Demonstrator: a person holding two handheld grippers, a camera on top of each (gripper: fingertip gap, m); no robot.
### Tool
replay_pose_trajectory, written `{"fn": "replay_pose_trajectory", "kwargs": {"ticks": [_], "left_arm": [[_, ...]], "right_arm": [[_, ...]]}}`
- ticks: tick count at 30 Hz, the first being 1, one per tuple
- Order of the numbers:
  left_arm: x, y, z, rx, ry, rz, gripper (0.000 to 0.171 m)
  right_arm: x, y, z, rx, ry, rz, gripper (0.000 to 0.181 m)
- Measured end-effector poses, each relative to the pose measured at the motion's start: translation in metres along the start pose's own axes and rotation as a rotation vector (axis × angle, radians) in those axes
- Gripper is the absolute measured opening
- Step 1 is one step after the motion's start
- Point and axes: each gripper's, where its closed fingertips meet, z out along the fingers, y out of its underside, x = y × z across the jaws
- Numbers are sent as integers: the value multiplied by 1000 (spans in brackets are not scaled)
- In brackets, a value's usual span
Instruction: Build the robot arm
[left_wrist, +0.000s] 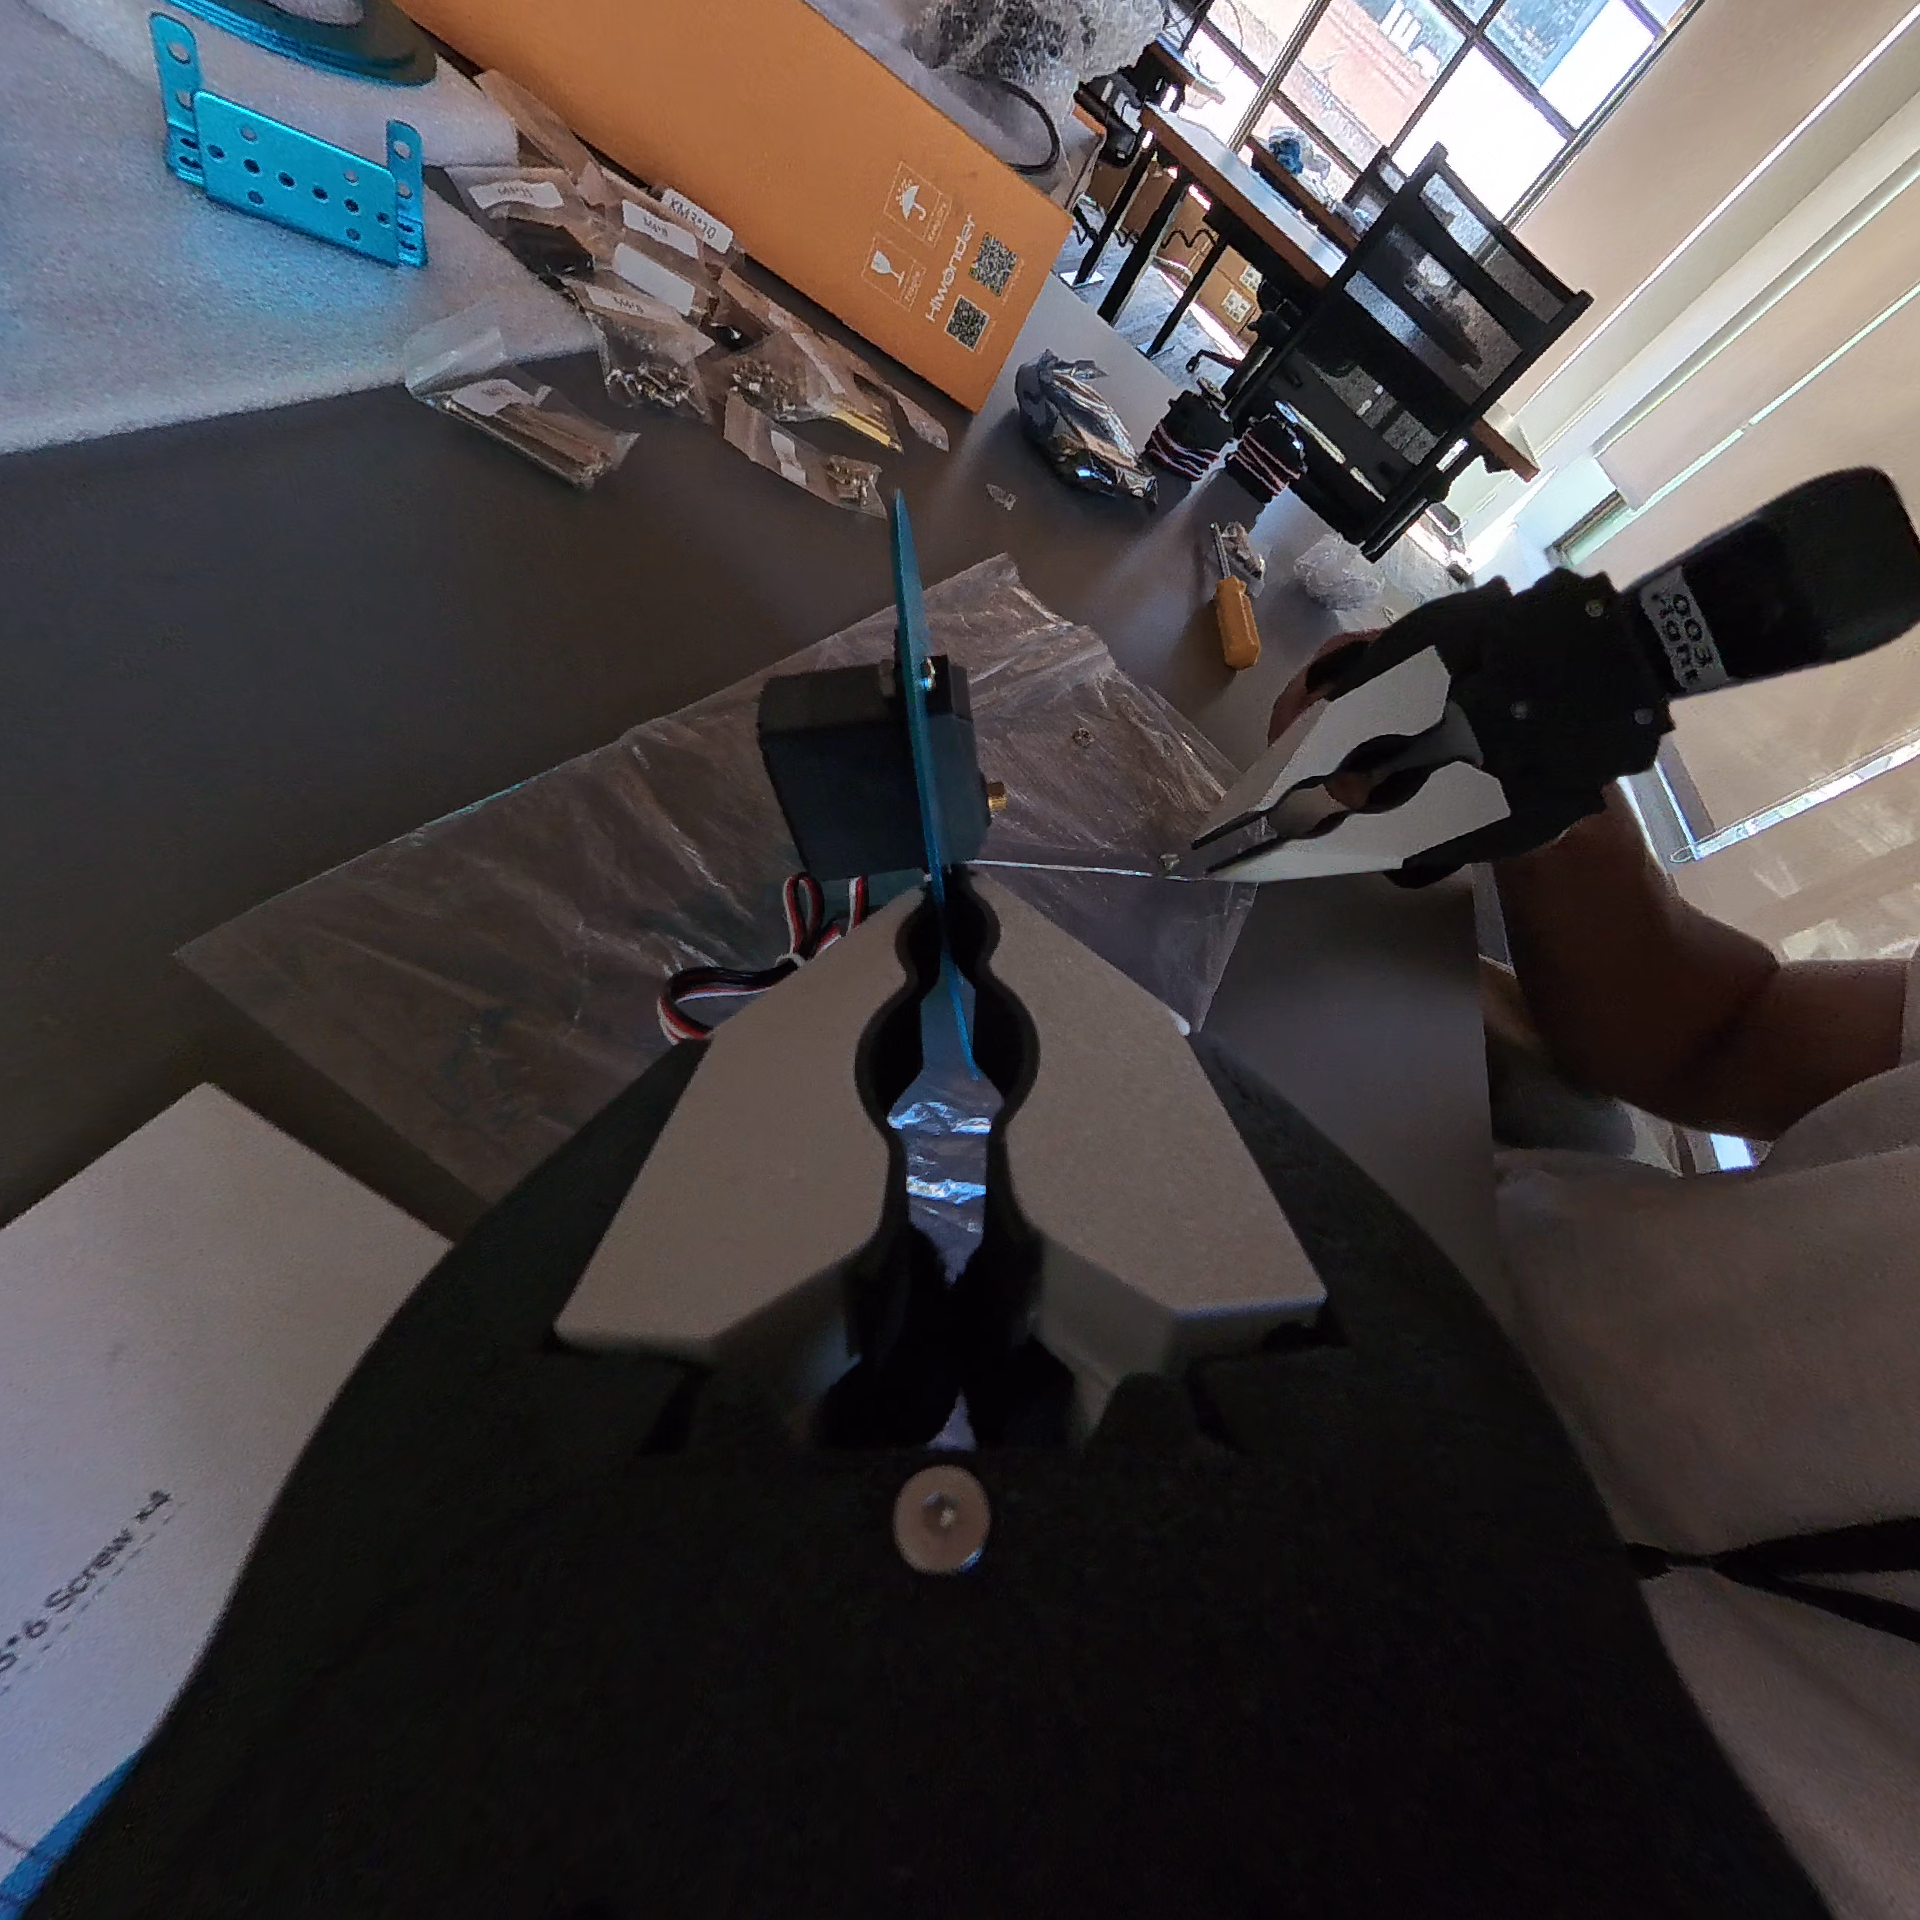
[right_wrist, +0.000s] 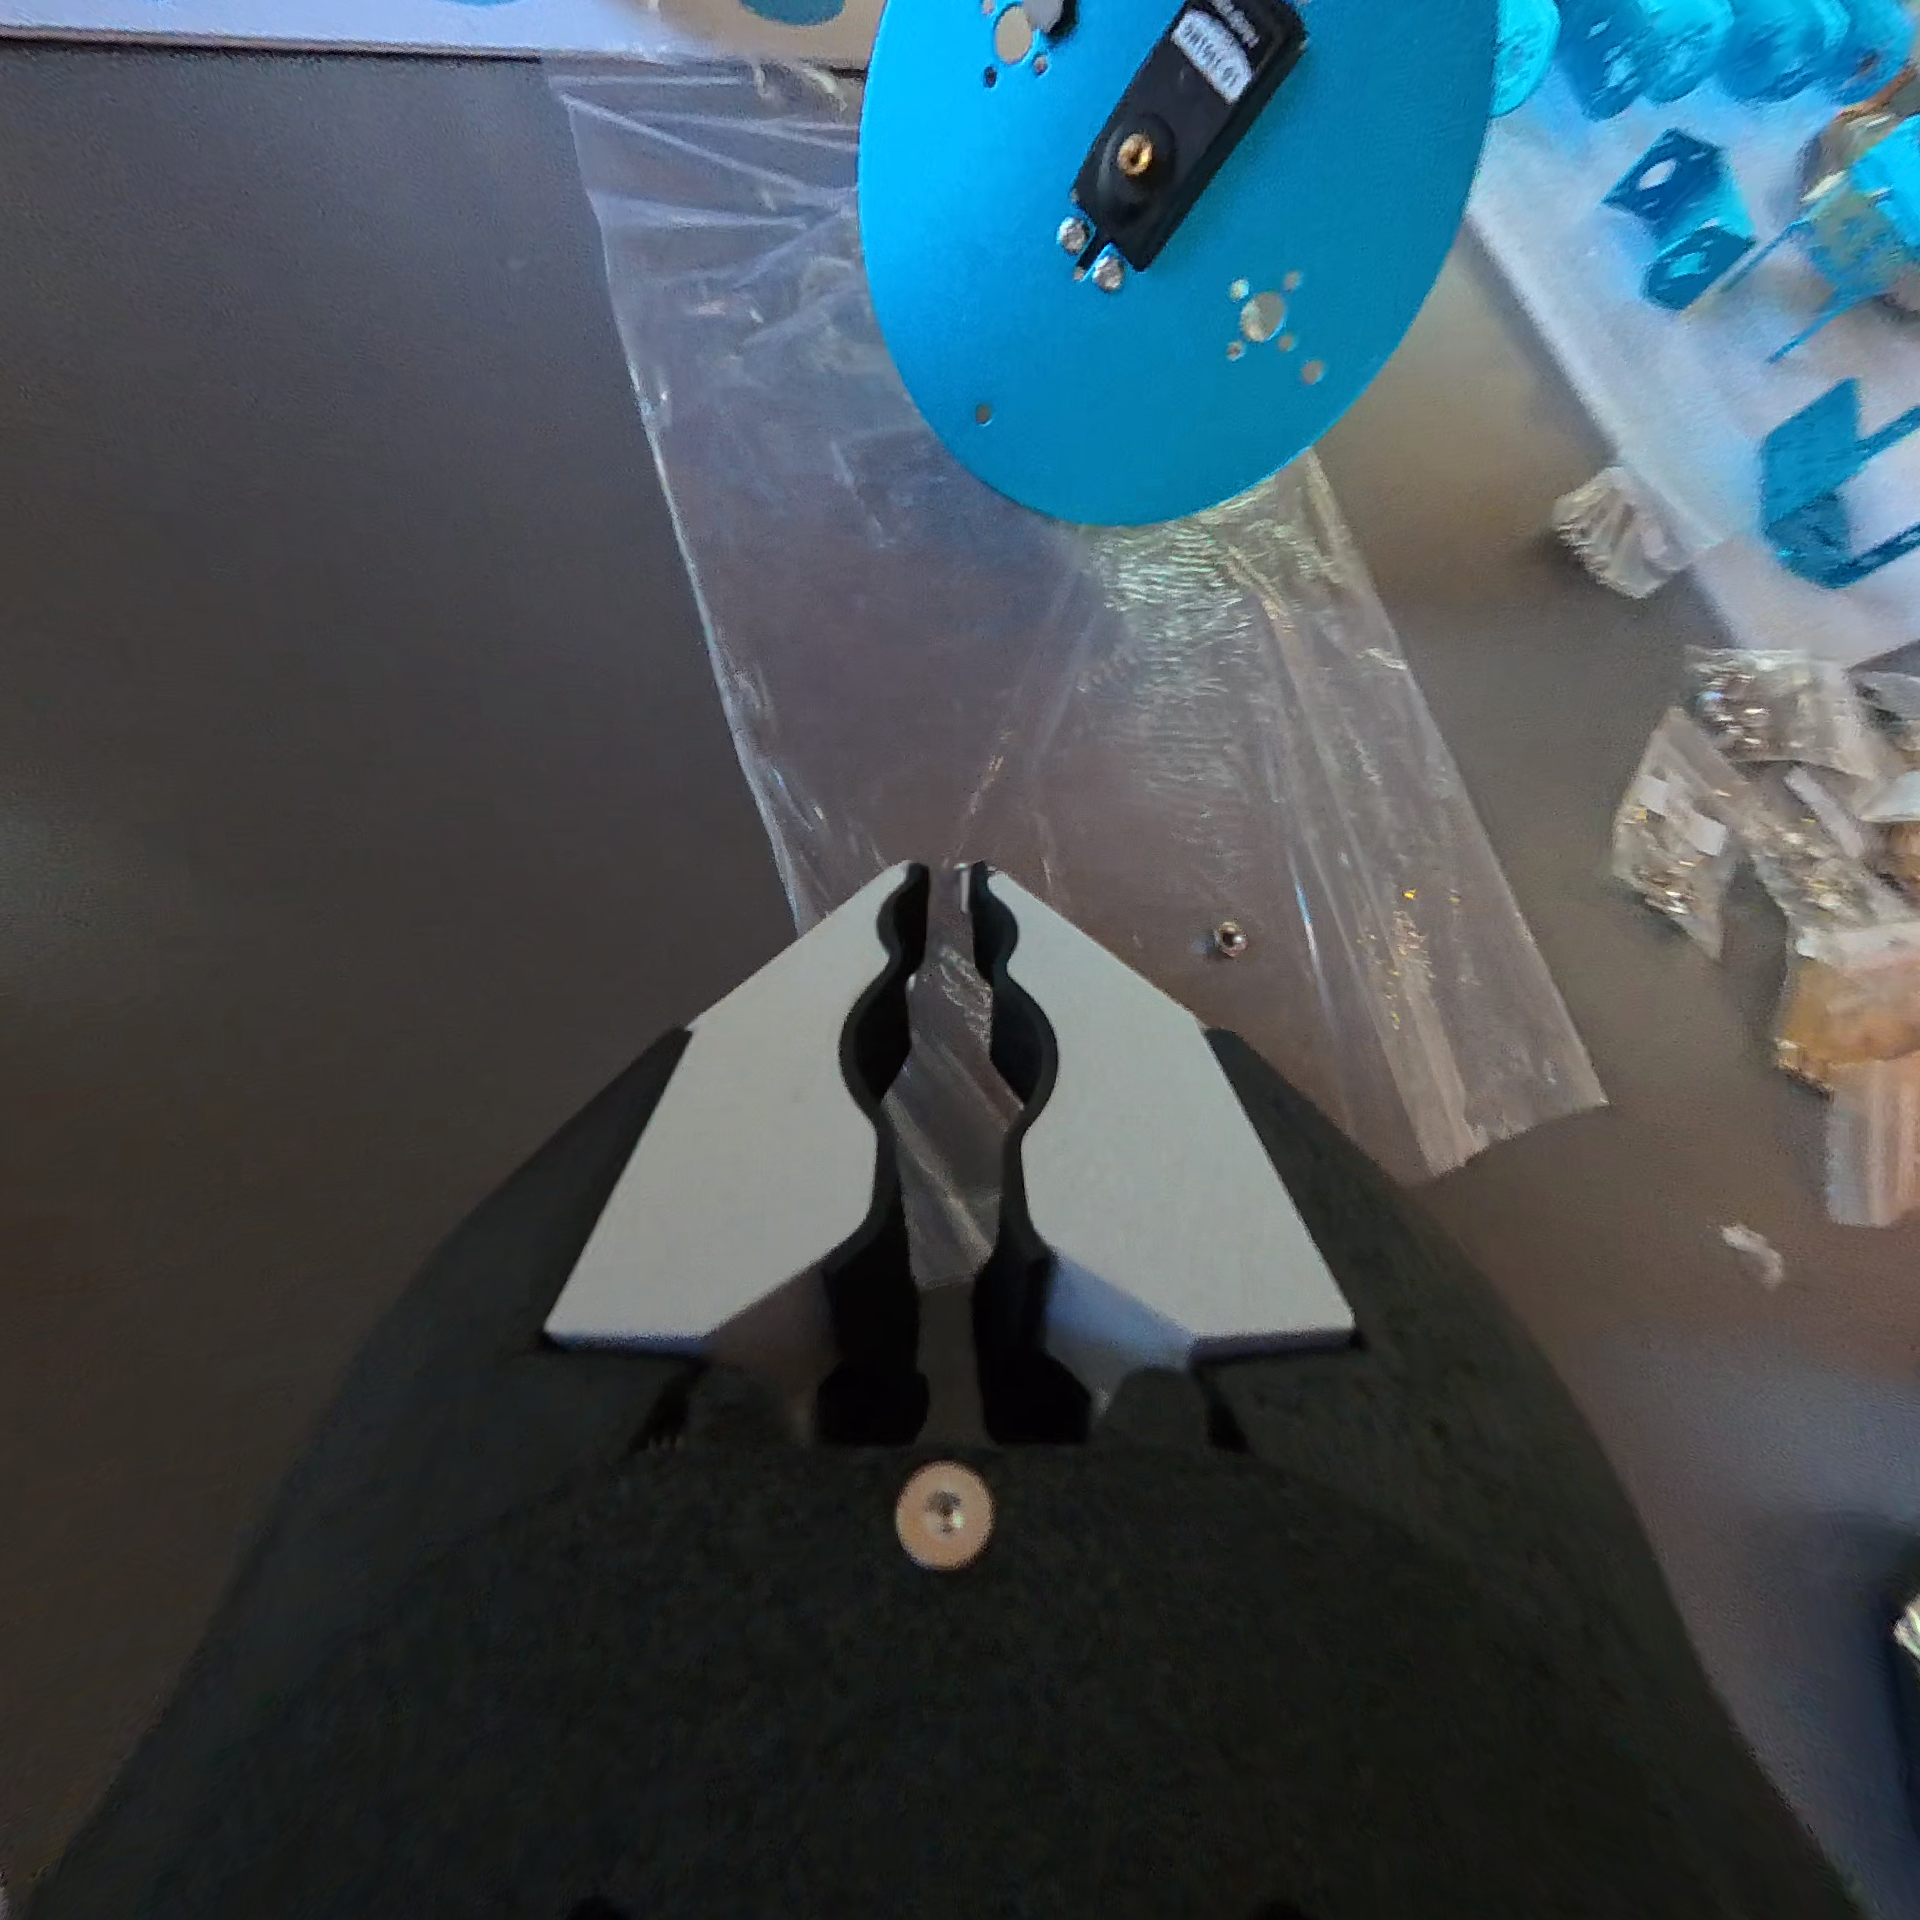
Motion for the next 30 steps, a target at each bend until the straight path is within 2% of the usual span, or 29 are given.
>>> {"fn": "replay_pose_trajectory", "kwargs": {"ticks": [4,12,19,22,24,27,30], "left_arm": [[1,0,0,-1,-2,5,0],[2,1,1,-4,8,3,1],[4,1,0,-12,11,17,0],[5,2,0,-20,16,35,1],[7,2,0,-25,23,49,0],[7,3,-1,-32,33,68,0],[7,3,-1,-35,47,77,1]], "right_arm": [[0,-2,5,-42,-74,42,9],[10,2,8,-74,-26,26,8],[13,-1,-2,-6,-56,12,8],[22,-1,-8,137,-146,-115,8],[23,0,-14,265,-269,-242,8],[22,13,-14,209,-474,-295,17],[22,0,-18,195,-609,-339,17]]}}
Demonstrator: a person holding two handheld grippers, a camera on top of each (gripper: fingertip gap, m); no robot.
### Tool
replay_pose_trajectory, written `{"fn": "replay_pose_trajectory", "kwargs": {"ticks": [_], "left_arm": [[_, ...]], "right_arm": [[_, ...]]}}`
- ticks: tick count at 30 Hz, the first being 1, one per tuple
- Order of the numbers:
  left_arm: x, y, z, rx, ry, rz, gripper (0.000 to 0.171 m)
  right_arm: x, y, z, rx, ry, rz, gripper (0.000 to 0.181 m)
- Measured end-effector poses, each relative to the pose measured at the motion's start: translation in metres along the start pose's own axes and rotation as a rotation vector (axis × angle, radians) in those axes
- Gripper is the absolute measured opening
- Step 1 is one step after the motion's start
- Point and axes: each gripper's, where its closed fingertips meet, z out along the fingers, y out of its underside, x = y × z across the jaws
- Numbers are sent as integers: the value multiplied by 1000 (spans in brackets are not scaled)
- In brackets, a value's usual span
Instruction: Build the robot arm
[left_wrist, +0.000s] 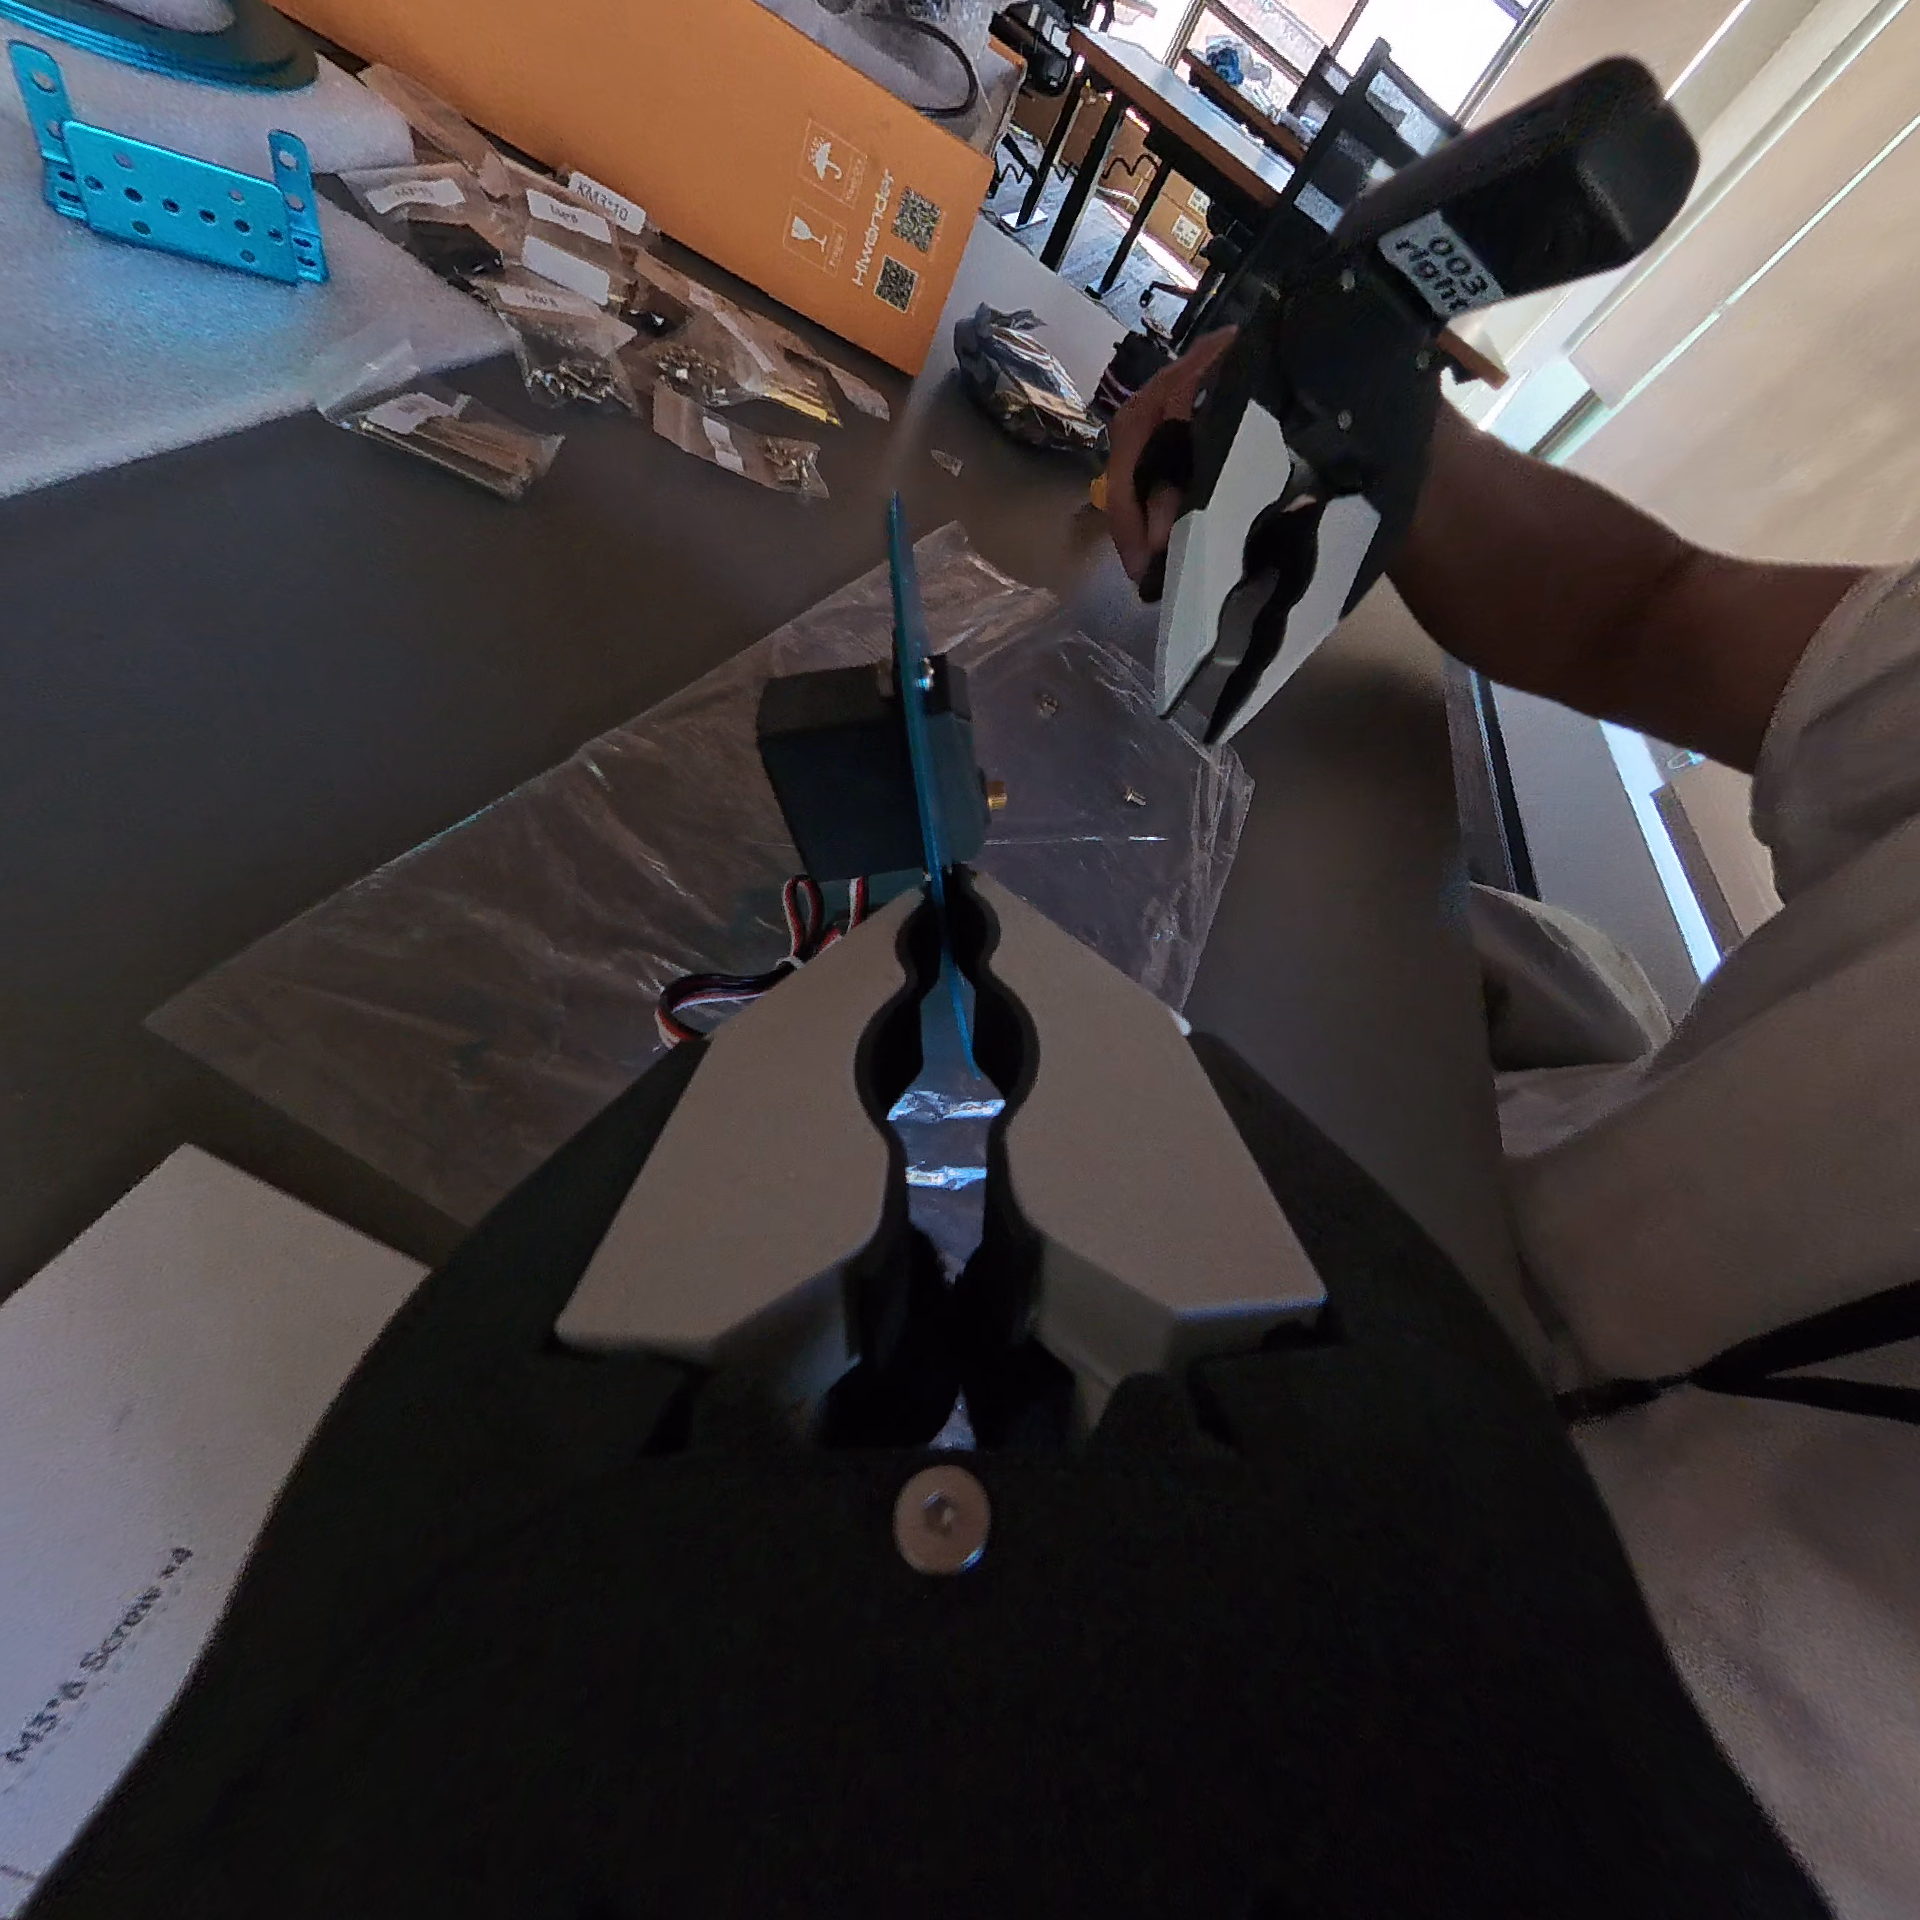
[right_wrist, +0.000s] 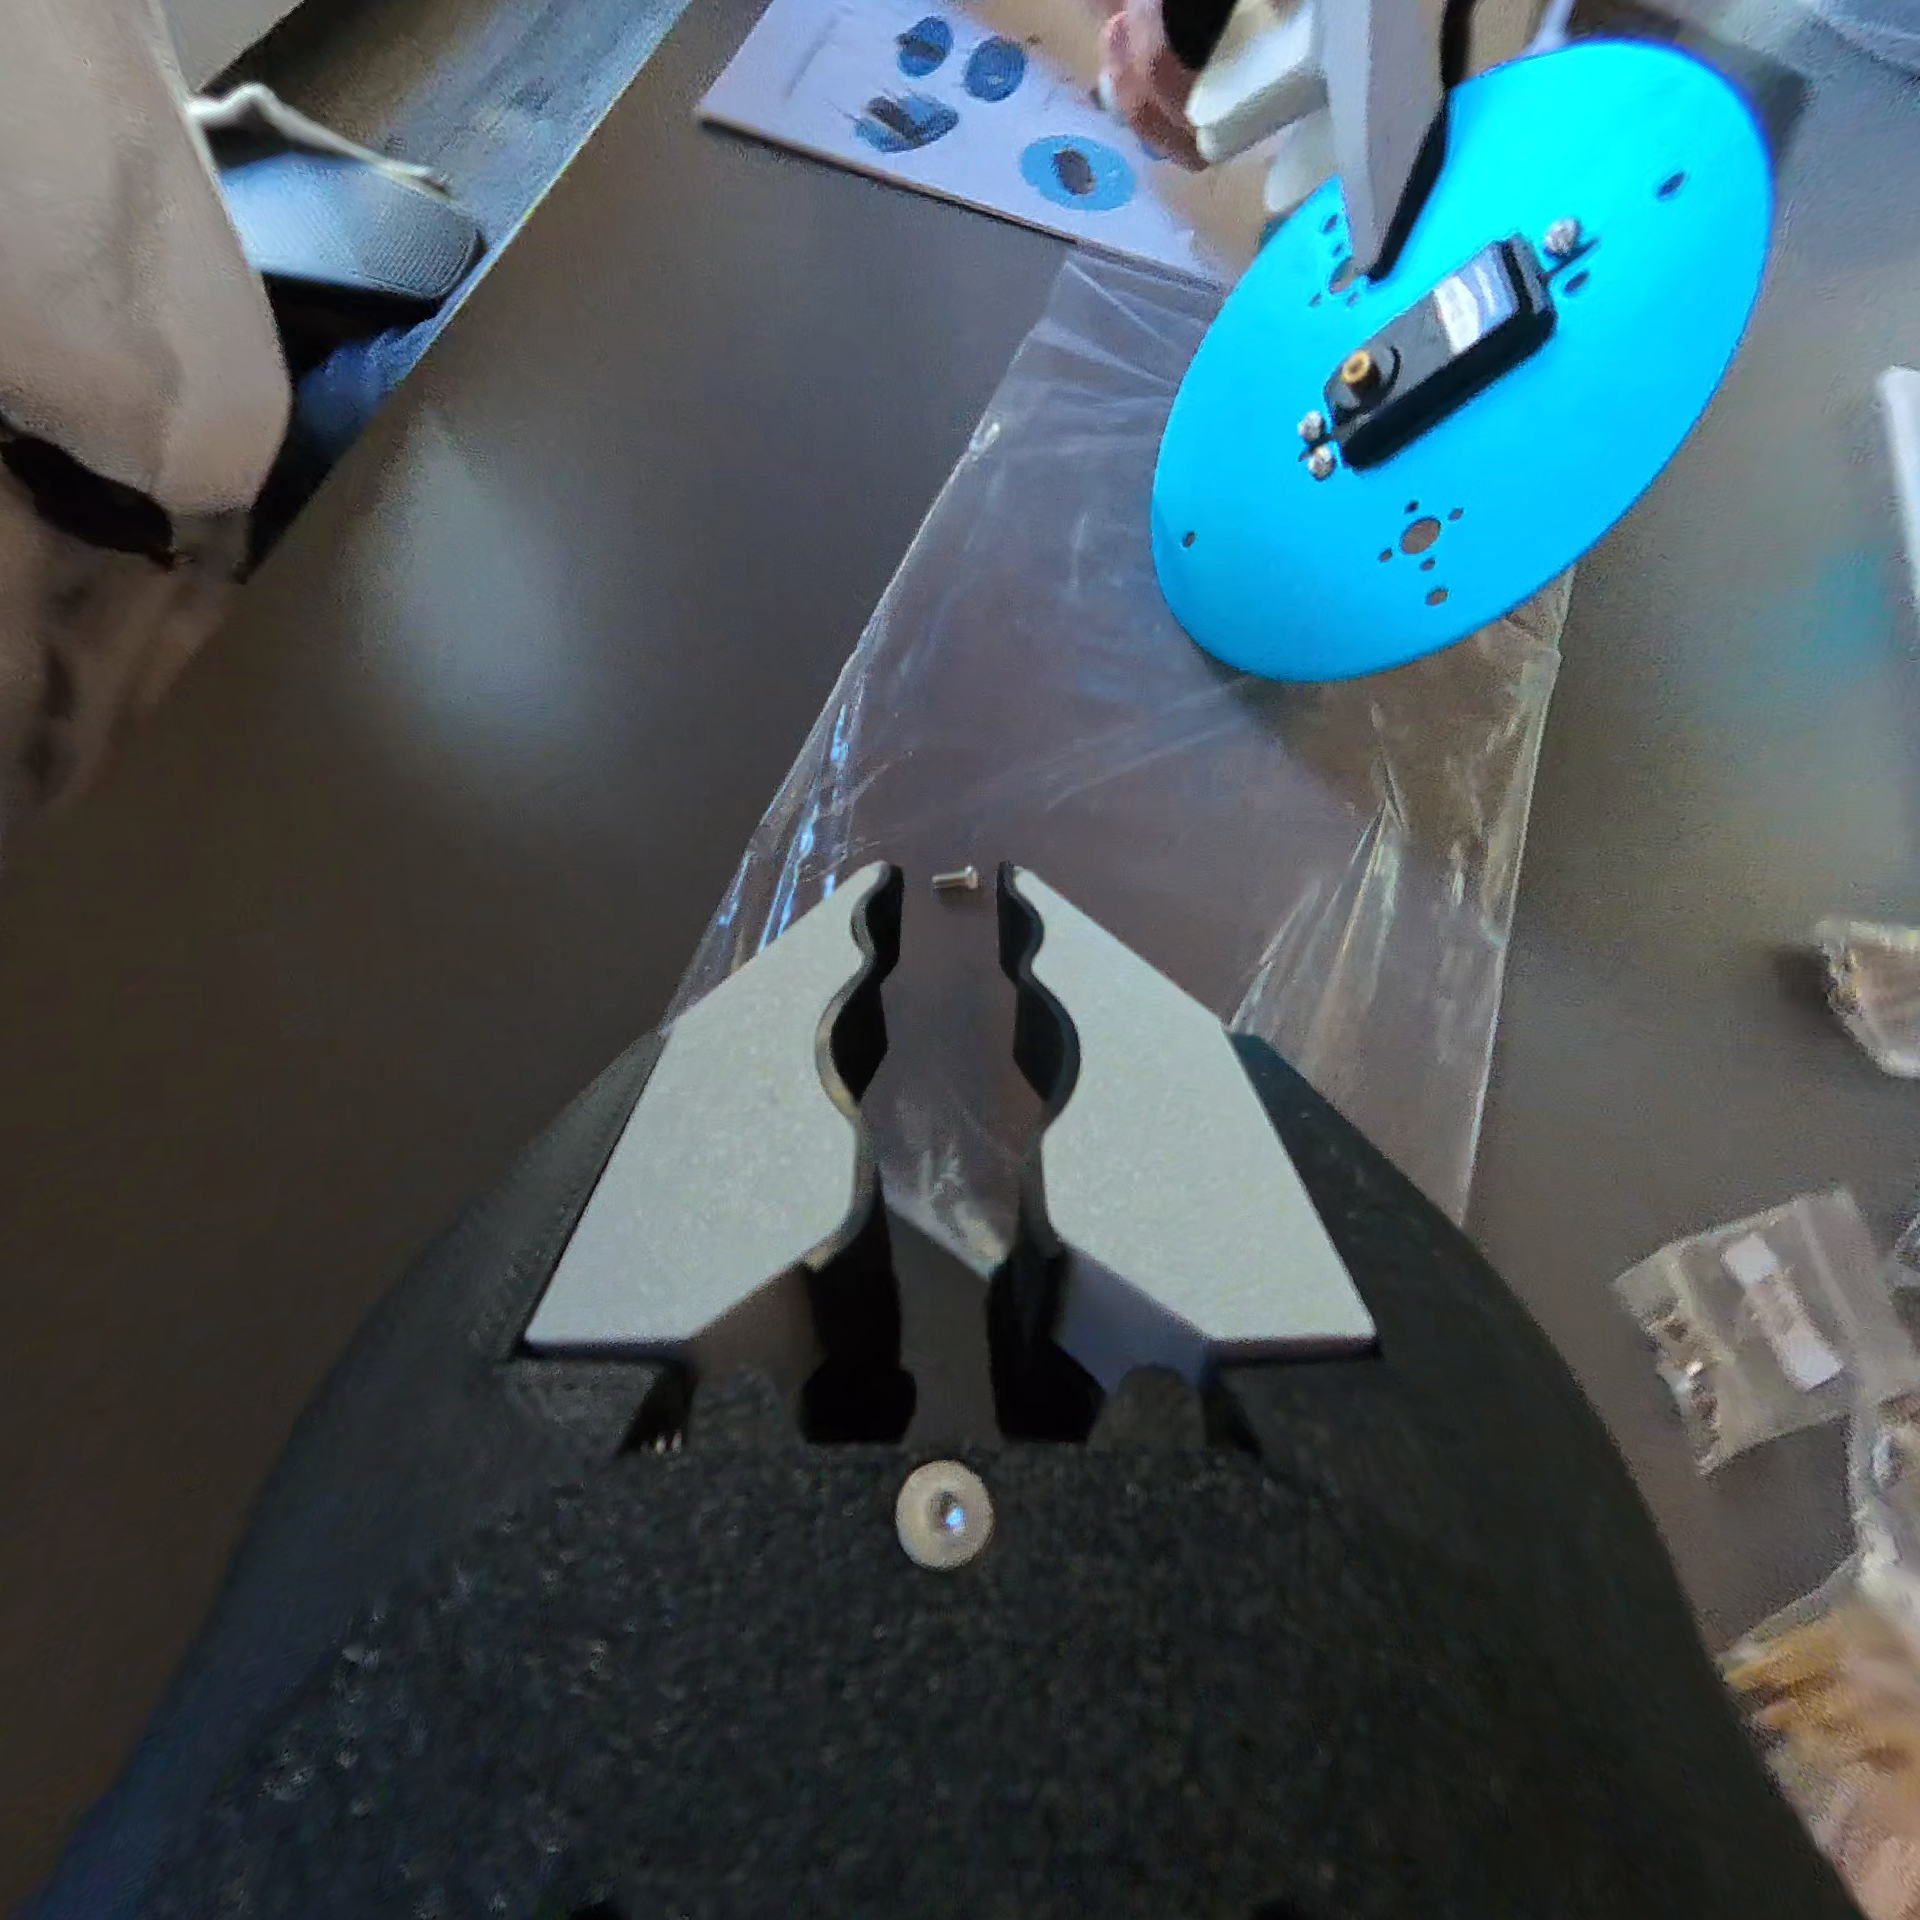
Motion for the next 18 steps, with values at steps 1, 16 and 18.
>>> {"fn": "replay_pose_trajectory", "kwargs": {"ticks": [1,16,18], "left_arm": [[0,0,0,0,5,-3,1],[5,3,1,-10,89,15,1],[6,3,1,-11,88,25,1]], "right_arm": [[3,-3,1,-26,-29,-27,17],[-3,8,21,-185,-585,-255,15],[-5,10,26,-188,-601,-276,16]]}}
